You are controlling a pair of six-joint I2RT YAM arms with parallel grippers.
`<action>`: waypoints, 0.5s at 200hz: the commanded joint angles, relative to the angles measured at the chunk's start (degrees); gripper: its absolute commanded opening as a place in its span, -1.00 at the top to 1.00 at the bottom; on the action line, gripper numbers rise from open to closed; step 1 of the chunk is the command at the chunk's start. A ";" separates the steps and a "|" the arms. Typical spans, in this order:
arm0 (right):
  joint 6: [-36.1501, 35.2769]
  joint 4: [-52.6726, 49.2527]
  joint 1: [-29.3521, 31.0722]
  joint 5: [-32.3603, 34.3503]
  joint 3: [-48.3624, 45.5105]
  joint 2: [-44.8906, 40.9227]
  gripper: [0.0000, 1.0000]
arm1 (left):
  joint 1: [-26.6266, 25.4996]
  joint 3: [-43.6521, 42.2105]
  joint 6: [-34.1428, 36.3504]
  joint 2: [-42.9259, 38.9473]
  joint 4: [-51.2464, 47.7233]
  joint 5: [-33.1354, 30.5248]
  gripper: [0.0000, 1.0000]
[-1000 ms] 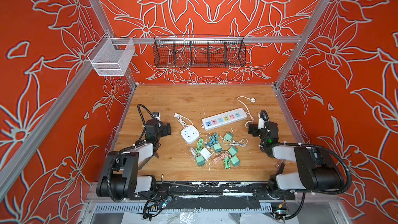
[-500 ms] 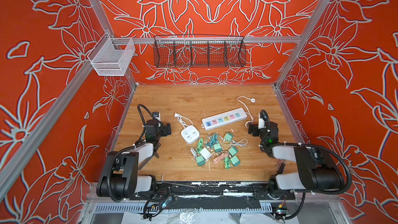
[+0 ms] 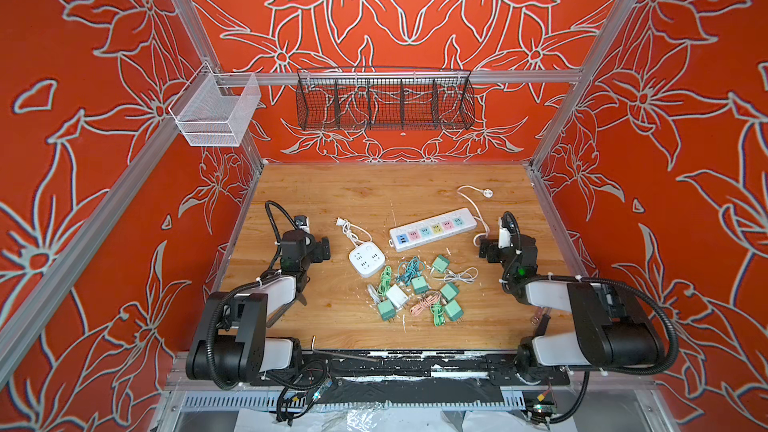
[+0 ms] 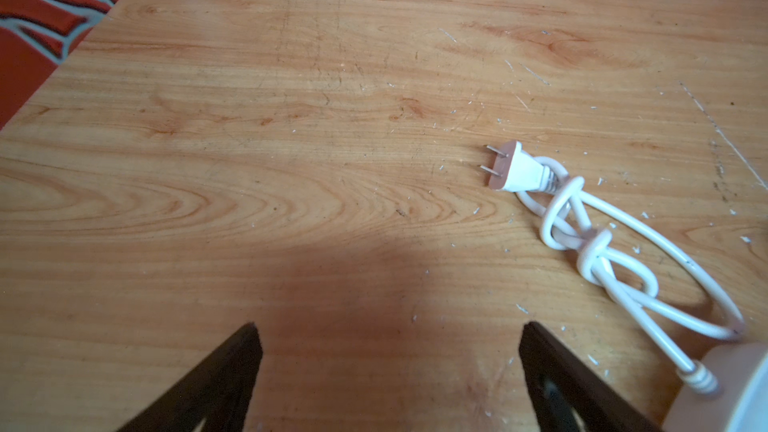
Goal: Insert the plug
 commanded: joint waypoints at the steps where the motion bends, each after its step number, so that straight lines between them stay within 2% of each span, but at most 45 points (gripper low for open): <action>1: -0.38 1.57 -0.42 0.04 1.83 0.56 -0.95 | 0.26 1.05 -0.33 0.08 1.18 -0.20 -0.94; 29: -0.49 1.32 -0.48 0.00 2.10 0.66 -0.95 | -0.51 3.66 -0.39 -1.01 -3.61 -1.65 -0.94; 77: -0.76 2.50 -0.25 0.17 1.60 0.15 -0.95 | -2.16 11.26 -4.58 -0.45 -16.29 -12.54 -0.94; 100: -0.33 -2.35 -0.01 2.09 2.55 -3.13 -0.95 | -3.48 12.85 -8.01 -2.37 -21.38 -17.74 -0.94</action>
